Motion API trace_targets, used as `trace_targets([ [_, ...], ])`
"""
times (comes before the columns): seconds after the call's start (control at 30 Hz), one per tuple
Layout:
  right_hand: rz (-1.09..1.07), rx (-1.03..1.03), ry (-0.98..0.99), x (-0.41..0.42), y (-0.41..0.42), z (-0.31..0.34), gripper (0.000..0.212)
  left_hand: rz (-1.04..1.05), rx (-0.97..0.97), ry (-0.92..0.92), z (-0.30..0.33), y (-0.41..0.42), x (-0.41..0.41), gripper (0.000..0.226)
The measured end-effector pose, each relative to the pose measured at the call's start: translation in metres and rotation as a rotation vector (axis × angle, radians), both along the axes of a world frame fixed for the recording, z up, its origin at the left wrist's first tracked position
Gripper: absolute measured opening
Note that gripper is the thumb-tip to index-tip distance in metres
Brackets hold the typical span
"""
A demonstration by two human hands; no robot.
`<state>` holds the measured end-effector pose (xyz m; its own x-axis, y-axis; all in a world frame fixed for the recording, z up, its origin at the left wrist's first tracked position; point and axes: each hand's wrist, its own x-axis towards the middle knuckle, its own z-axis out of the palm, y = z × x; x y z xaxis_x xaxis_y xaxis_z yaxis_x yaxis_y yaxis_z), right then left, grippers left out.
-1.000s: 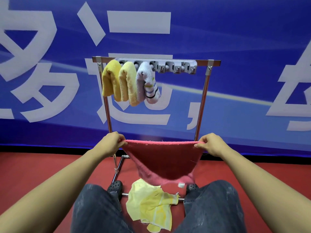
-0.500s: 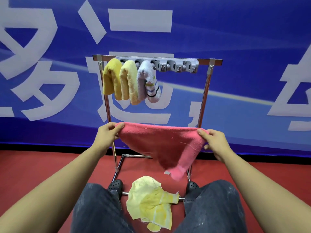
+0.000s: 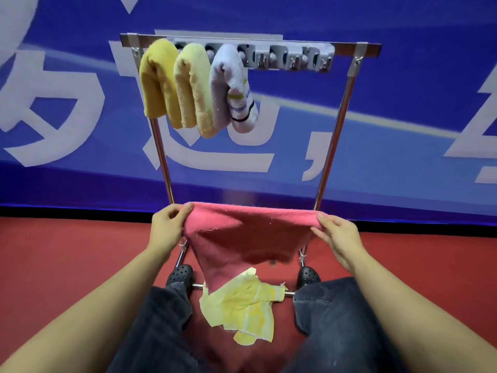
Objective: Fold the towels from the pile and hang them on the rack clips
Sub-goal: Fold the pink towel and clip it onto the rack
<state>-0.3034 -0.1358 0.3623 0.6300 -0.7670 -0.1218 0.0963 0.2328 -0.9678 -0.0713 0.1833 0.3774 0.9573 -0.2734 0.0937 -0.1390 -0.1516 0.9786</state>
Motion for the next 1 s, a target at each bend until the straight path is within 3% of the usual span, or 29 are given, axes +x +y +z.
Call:
trace_targets([
  [0.1,-0.020,-0.001,0.105,0.010,0.001,-0.038,0.012,0.018,0.037,0.070,-0.050,-0.003,0.011,0.022],
  [0.23,-0.082,-0.209,0.326,0.030,0.002,-0.080,0.012,0.081,0.075,0.138,-0.102,-0.012,0.017,0.019],
  [0.4,-0.059,-0.334,0.436,0.050,0.014,-0.096,0.014,0.088,0.093,0.220,-0.124,-0.036,0.012,0.018],
  [0.6,-0.037,-0.208,0.435,0.061,0.023,-0.109,0.018,0.013,-0.002,0.404,-0.136,-0.061,0.007,0.030],
  [0.8,-0.076,-0.116,0.381,0.073,0.037,-0.108,0.020,-0.135,-0.082,0.525,-0.140,-0.085,-0.016,0.026],
  [0.93,-0.049,-0.100,0.314,0.081,0.049,-0.111,0.037,-0.188,-0.109,0.565,-0.139,-0.098,-0.029,0.023],
  [1.0,-0.016,-0.120,0.329,0.086,0.055,-0.112,0.036,-0.190,-0.158,0.564,-0.137,-0.104,-0.033,0.021],
])
